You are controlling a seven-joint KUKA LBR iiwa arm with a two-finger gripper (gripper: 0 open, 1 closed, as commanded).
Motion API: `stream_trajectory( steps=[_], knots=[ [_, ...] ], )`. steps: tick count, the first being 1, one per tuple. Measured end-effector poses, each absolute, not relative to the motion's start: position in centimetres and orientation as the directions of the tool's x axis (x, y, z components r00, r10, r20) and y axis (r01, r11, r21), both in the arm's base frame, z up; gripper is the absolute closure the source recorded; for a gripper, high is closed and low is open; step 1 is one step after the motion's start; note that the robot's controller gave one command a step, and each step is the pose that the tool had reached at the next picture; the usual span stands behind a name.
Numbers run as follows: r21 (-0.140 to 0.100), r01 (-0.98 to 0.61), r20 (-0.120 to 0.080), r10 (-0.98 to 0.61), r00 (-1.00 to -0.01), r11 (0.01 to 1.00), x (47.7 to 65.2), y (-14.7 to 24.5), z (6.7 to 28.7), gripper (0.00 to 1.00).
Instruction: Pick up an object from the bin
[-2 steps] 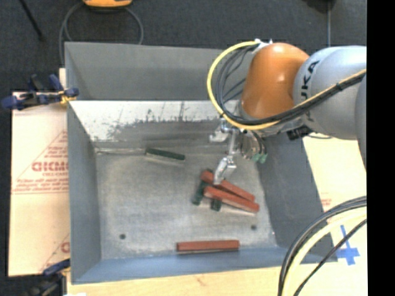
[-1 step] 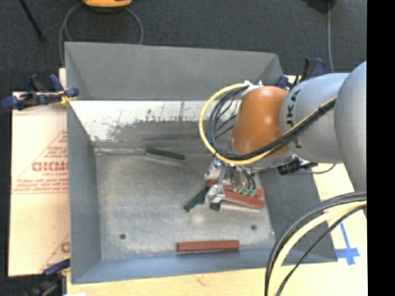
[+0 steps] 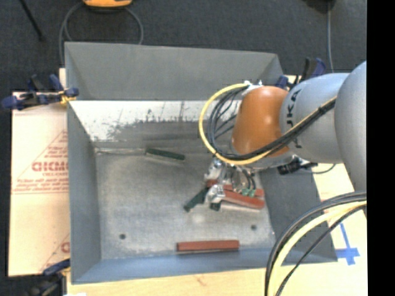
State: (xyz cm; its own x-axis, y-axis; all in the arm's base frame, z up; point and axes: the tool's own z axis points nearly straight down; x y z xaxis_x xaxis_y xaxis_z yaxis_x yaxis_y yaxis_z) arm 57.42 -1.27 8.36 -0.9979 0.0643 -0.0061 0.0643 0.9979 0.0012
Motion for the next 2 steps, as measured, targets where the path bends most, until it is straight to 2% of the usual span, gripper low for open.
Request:
stream_trajectory(
  steps=[1, 2],
  knots=[
    [0.000, 0.059, 0.001, 0.059, -0.998, 0.998, 58.3, -2.5, 12.1, 1.00],
    [0.000, 0.099, -0.004, 0.099, -0.995, 0.995, 56.9, -4.5, 24.6, 1.00]
  ],
)
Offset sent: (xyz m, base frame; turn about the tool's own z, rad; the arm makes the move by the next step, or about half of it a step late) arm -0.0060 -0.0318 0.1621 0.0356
